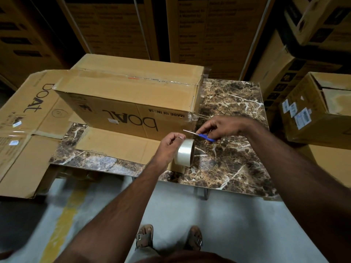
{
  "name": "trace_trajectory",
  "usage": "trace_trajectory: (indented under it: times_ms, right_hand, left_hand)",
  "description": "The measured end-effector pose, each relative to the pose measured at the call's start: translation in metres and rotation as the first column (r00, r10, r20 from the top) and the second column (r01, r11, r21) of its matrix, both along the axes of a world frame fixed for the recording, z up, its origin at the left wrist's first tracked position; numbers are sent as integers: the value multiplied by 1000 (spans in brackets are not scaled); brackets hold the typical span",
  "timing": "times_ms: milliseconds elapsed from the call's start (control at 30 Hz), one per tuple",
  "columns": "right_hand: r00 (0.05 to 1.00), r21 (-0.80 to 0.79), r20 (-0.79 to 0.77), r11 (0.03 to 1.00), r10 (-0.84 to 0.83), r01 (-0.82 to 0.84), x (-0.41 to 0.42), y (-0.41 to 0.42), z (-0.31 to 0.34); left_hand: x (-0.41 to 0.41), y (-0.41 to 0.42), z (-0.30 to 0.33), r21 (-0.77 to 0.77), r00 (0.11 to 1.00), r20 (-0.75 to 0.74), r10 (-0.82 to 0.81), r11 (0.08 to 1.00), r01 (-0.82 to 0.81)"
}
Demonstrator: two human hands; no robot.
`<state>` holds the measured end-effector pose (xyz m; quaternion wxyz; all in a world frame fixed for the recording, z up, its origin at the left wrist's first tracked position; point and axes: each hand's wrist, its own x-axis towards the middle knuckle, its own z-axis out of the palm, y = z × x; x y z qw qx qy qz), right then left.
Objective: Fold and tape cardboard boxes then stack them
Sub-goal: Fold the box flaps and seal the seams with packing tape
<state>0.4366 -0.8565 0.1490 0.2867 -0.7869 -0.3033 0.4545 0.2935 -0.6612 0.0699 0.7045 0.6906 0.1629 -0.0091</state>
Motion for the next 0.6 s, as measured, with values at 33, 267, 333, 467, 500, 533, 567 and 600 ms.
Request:
trace_trajectory:
  times_ms: [33,267,333,467,500,533,567,600]
  right_hand:
    - [1000,2,-2,1000,-1,1,0,0,0]
    - [1000,-2,6,1000,0,0,2,-1,-1]
    - [1000,-23,-3,1000,-17,17,2,-3,-1]
    - [995,-114,-95,993,-30,19,-4,-10,-8]
    - [995,-136,-93,991,-21,8,-5,-13,-10]
    - [997,-150,-78,989,-19,8,-8,-15,-11]
    - [998,-151,-53,988,-37,29,-12,-18,-13]
    - [997,-128,-26,989,-79,75,-17,-21,-14]
  left_hand:
    - [0,1,0,0,1000,0,-7,1000,7]
    - [4,5,-2,50,999,-9,-47,998,47]
    - [5,5,0,76,999,-11,-53,996,54]
    - [7,5,-4,144,994,-39,-105,984,109]
    - [5,6,-7,154,993,-48,-110,981,116]
    - [3,7,-9,159,993,-50,-107,981,114]
    - [1,7,-11,163,994,-47,-102,981,108]
    - [-1,6,-13,169,994,-42,-99,980,104]
